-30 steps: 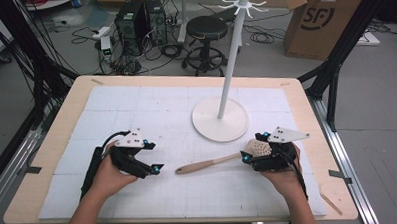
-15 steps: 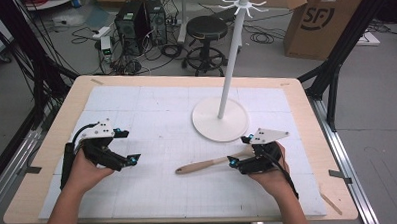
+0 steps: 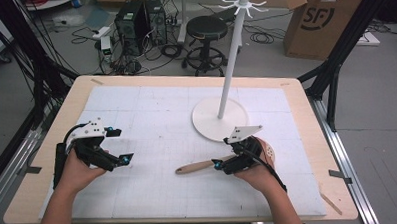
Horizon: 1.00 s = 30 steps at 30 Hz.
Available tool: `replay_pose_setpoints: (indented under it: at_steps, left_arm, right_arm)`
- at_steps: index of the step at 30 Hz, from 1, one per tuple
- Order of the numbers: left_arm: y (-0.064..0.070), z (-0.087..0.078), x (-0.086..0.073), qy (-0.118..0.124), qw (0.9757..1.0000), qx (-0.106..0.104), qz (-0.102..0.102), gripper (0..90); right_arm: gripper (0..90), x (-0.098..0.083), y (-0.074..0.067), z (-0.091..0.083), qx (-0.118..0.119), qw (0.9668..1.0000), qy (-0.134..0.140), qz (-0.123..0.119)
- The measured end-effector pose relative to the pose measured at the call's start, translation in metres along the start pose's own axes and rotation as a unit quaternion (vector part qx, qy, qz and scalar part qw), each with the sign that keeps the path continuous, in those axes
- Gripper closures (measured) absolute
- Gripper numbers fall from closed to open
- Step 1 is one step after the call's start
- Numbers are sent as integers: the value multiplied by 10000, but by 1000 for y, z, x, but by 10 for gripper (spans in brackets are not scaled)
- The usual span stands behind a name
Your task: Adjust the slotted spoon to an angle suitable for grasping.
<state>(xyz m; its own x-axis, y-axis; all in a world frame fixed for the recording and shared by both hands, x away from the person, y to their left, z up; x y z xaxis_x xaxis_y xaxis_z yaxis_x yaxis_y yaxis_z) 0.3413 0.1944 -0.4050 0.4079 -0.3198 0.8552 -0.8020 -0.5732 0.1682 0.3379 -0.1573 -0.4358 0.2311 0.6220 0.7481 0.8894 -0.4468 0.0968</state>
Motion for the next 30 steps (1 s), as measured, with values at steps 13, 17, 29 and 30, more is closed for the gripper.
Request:
replay_pose_setpoints:
  at_steps: [13, 17, 29, 30]
  left_arm:
    - [0, 2, 0, -31, 10000, 47, 37, 17]
    - [1, 2, -1, -38, 10000, 62, 23, 17]
    - [2, 7, -2, -137, 9999, 50, 80, 17]
    - [3, 7, -3, -146, 9998, 50, 87, 17]
  right_arm:
    - [192, -1, -4, 29, 341, 9956, -853, -168]
    - [232, -5, -9, 35, 467, 9911, -1204, -318]
    - [389, -5, -16, 43, 801, 9766, -1828, -807]
    - [405, -5, -16, 44, 827, 9750, -1871, -866]
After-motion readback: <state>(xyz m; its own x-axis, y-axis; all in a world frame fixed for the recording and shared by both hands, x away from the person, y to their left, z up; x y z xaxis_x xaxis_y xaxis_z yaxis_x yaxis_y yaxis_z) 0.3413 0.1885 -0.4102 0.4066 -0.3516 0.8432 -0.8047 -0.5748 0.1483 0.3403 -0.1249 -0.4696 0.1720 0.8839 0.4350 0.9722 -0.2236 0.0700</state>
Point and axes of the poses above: each handheld gripper's, and its own axes: z roughly forward along the jaws, x roughly out of its top, y roughly to its right, the point moved 6 cm from there along z, roughly forward along the jaws, and after that the axes turned 7 degrees about -z, right-handed, at the moved point
